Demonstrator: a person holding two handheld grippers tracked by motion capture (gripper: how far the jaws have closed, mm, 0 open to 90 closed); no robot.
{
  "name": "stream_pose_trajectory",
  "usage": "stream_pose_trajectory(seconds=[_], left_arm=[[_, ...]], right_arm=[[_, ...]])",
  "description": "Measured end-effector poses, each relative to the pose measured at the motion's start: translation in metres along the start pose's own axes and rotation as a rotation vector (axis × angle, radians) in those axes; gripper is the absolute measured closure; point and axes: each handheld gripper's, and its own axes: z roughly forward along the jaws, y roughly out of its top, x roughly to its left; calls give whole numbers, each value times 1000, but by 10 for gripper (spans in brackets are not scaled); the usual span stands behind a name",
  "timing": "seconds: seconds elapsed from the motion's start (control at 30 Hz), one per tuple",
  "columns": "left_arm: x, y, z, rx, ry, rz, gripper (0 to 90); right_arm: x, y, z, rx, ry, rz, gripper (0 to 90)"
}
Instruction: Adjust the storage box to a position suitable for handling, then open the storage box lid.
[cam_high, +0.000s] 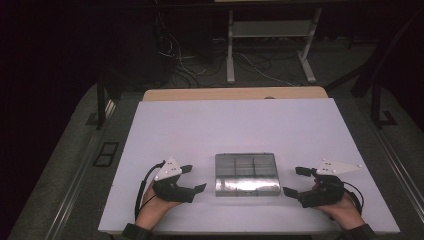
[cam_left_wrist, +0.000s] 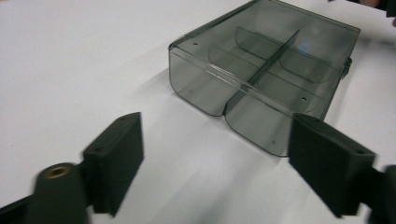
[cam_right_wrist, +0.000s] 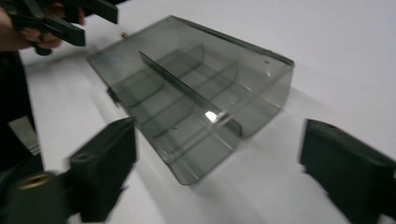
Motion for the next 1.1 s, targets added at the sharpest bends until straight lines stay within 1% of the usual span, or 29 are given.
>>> stream_pose_trajectory(seconds=[0.03,0.07,0.2,0.27,0.33,0.43,0.53,0.63,0.7,0.73,0.8,0.9,1.0,1.1], left_arm=[[0,-1,-1,-2,4,-3,137],[1,-1,-2,-2,1,-1,133],[1,-3,-3,-7,7,-5,90],[1,-4,-3,-6,2,-6,63],[0,-3,-2,0,2,-9,39],[0,-3,-1,10,1,-3,1],[-1,-2,-1,11,8,-14,0],[-1,-2,-1,14,10,-15,0],[-1,-2,-1,23,8,-11,0],[-1,-3,0,26,8,-18,0],[-1,-3,0,33,6,-18,0],[-1,-3,1,35,8,-13,0],[-2,-3,1,39,6,-12,0],[-2,-3,1,41,4,-9,0]], right_arm=[[1,1,0,-4,10,-1,143],[2,2,0,-3,13,0,155],[6,5,3,-3,43,-10,246],[8,7,4,0,51,-13,284],[10,10,6,-1,66,-18,334],[14,15,9,9,84,-29,401],[18,20,13,9,91,-38,474],[20,24,17,4,101,-43,553],[21,26,20,7,103,-52,610],[22,27,22,9,110,-55,629],[23,30,26,11,116,-70,678],[25,32,31,18,133,-82,738],[28,34,36,23,156,-82,807],[30,36,40,26,173,-95,854]])
